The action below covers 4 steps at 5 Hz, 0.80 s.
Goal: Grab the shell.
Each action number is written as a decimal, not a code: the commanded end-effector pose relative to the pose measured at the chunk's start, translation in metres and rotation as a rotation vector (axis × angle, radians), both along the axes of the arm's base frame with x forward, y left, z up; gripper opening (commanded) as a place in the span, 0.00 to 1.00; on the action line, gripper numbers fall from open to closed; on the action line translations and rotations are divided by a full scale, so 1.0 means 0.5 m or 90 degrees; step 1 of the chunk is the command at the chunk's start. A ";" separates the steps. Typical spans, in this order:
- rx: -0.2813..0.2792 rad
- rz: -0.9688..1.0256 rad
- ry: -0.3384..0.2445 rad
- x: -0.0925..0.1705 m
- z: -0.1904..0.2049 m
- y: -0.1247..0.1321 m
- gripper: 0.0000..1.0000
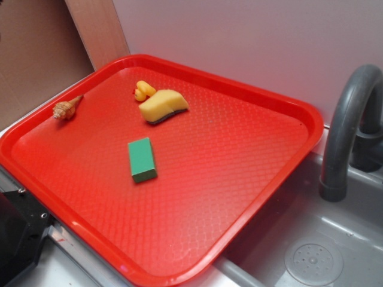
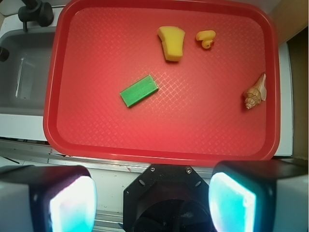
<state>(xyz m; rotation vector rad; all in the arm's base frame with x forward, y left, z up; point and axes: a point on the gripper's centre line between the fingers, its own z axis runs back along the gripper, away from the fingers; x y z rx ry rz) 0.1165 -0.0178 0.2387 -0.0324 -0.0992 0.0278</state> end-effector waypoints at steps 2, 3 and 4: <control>-0.003 0.054 0.003 0.027 -0.005 0.010 1.00; -0.022 0.209 0.029 0.067 -0.021 0.036 1.00; -0.053 0.326 0.054 0.095 -0.040 0.093 1.00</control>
